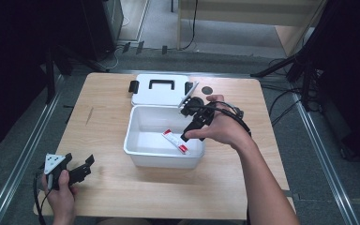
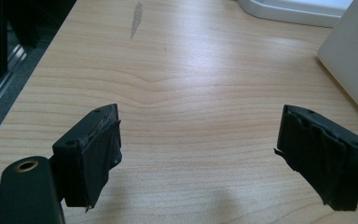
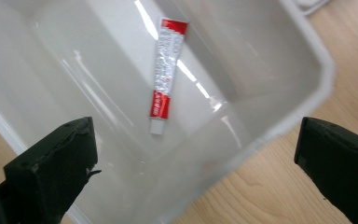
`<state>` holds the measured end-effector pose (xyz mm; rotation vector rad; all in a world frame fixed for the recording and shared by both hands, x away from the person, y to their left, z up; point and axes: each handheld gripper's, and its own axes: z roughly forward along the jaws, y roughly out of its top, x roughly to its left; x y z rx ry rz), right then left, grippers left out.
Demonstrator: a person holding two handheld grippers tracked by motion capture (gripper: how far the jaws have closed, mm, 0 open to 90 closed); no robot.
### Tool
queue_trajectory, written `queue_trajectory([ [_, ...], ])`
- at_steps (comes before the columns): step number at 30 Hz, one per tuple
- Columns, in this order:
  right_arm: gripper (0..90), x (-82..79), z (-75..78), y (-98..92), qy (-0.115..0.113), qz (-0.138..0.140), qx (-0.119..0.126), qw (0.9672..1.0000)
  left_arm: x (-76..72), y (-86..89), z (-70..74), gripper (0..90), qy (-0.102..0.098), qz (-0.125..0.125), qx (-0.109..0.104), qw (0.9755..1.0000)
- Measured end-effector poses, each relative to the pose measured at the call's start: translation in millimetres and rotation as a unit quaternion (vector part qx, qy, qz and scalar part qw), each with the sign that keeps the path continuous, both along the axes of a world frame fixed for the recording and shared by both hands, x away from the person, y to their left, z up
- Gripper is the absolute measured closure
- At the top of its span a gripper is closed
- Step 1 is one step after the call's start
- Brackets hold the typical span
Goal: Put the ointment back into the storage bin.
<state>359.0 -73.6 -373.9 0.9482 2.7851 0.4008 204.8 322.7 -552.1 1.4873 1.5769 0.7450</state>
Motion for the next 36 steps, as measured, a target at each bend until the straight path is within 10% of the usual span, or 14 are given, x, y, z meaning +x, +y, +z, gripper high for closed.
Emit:
queue_trajectory([
  [13, 0.0, -14.3, 5.5, -84.4, -0.074, -0.076, 0.069, 0.9919, -0.5, -0.4, 0.2, 14.2, 0.000, -0.001, 0.004, 1.0000],
  [20, 0.0, -28.5, -24.1, -137.0, -0.118, -0.133, 0.122, 0.9766, -1.1, -0.8, 0.3, 14.2, -0.002, 0.000, 0.005, 1.0000],
  [29, 0.0, -55.0, -85.0, -195.1, -0.165, -0.193, 0.188, 0.9489, -1.5, -1.7, 0.4, 14.2, -0.005, 0.001, 0.010, 0.9999],
  [36, 0.0, -79.6, -126.7, -227.9, -0.182, -0.220, 0.208, 0.9354, -1.9, -2.1, 0.5, 14.2, -0.006, 0.001, 0.011, 0.9999],
])
